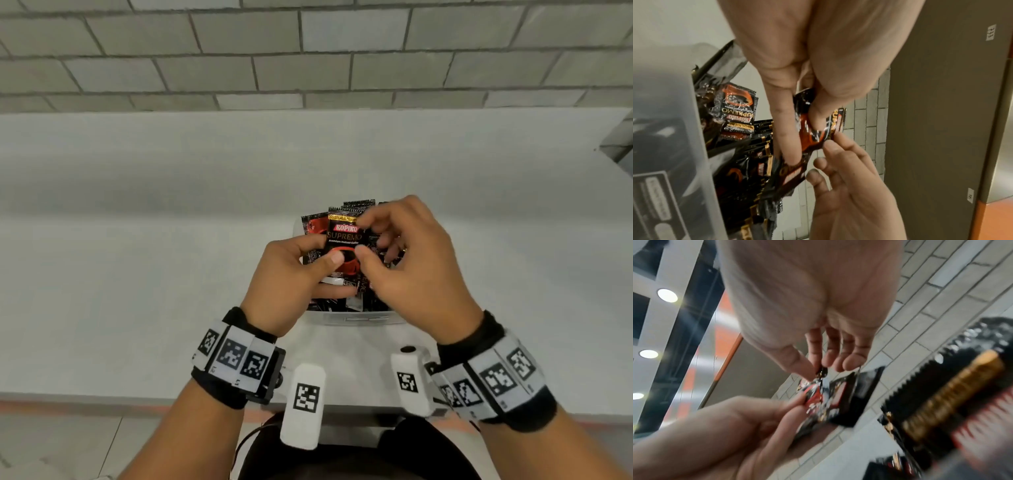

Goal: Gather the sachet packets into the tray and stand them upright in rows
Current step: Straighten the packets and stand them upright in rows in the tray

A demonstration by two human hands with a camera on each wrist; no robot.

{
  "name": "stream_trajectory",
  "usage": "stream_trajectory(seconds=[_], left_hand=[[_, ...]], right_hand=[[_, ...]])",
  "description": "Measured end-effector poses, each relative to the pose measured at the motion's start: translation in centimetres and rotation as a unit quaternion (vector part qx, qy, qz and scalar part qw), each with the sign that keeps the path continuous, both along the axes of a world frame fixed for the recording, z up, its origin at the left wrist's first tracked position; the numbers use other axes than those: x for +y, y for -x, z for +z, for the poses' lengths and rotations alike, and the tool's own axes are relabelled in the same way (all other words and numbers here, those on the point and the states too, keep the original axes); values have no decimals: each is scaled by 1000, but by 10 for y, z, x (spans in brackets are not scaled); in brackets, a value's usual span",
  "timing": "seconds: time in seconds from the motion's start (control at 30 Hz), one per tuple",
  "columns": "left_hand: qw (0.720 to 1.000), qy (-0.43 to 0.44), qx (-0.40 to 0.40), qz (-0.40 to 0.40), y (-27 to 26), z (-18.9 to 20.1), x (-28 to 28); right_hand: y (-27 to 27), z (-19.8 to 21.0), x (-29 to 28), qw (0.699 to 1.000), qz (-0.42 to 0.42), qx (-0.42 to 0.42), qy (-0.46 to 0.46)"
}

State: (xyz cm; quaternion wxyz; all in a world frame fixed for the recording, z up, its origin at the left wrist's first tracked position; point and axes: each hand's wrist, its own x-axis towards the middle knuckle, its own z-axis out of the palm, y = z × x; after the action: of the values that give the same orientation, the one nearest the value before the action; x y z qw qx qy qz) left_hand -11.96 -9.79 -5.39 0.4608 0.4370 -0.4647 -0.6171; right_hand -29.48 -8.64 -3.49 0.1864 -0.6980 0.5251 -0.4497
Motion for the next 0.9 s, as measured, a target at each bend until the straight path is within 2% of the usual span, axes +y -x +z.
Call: stream_trajectory(seconds=[0.13, 0.2, 0.33, 0.43, 0.57, 0.63, 0.77, 0.9], left_hand=[[999, -7, -29, -15, -5, 2, 1], [999, -4, -32, 8, -6, 2, 1], [996, 6, -28, 87, -19, 1, -6], [992, 8, -25, 126, -33, 1, -12], [990, 5, -9, 140, -40, 1, -15], [991, 0, -6, 137, -39, 1, -14], [991, -2, -3, 137, -36, 0, -13], [991, -1, -3, 136, -35, 0, -13]], right_hand=[[12, 16, -12, 996, 33, -10, -82], [19, 22, -17, 993, 43, 12, -110], [38, 34, -34, 992, 0, 21, -121], [46, 32, -47, 982, 10, 120, -148], [40, 13, -49, 935, 51, 315, -153], [39, 9, -50, 914, 46, 380, -134], [39, 5, -56, 885, 53, 449, -114], [35, 9, -61, 851, 65, 499, -150]])
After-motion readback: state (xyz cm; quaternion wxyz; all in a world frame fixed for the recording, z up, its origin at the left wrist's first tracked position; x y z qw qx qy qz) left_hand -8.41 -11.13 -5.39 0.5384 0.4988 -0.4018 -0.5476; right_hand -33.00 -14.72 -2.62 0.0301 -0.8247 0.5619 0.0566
